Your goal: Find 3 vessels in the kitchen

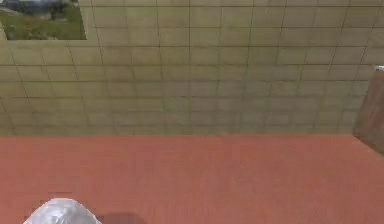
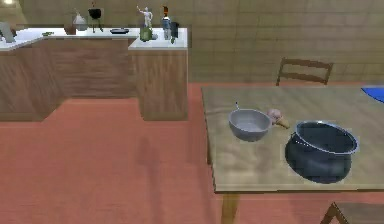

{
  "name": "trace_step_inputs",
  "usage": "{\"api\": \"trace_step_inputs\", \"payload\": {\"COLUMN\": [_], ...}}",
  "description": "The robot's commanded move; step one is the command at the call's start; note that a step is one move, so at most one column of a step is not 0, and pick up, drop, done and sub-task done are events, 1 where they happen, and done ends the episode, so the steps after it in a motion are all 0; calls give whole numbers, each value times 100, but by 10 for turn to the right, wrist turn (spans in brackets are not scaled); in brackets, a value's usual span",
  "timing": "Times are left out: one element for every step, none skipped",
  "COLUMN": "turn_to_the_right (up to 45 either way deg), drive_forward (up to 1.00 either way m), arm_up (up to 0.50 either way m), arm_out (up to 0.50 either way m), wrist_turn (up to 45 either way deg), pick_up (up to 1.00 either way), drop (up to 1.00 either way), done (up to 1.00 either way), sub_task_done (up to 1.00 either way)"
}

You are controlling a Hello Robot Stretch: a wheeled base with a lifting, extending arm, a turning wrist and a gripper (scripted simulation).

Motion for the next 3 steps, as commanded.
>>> {"api": "trace_step_inputs", "payload": {"turn_to_the_right": [330, 0, 450], "drive_forward": [0, 55, 0], "arm_up": [0, 0, 0], "arm_out": [0, 0, 0], "wrist_turn": [0, 0, 0], "pick_up": [0, 0, 0], "drop": [0, 0, 0], "done": [0, 0, 0], "sub_task_done": [0, 0, 0]}}
